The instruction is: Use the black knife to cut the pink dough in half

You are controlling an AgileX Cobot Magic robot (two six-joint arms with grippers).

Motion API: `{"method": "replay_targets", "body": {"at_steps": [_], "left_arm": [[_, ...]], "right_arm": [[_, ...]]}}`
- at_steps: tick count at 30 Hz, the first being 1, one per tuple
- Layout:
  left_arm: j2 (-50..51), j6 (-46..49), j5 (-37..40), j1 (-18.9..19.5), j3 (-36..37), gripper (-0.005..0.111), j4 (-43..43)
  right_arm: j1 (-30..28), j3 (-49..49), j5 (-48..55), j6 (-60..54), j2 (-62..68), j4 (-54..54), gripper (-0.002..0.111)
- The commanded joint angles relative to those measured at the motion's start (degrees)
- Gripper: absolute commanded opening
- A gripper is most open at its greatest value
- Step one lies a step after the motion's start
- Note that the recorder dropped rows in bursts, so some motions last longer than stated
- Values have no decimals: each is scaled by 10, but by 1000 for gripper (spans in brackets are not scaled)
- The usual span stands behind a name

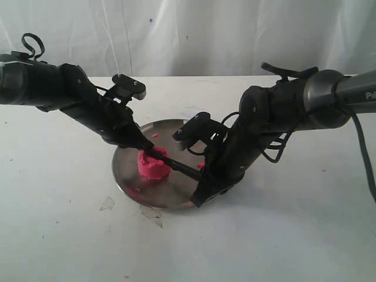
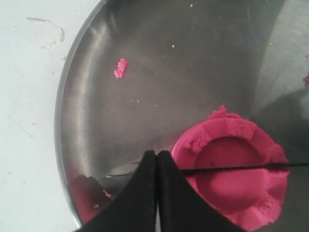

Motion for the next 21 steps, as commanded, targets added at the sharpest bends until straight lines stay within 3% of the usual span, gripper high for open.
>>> {"method": "replay_targets", "body": {"at_steps": [1,21], "left_arm": [[22,1,18,0,4,0,5],[-5,1,-19,0,4,0,11]], "right_arm": [[1,-5,-4,-6,1,1,0],[1,-5,-4,-6,1,3,0]]}}
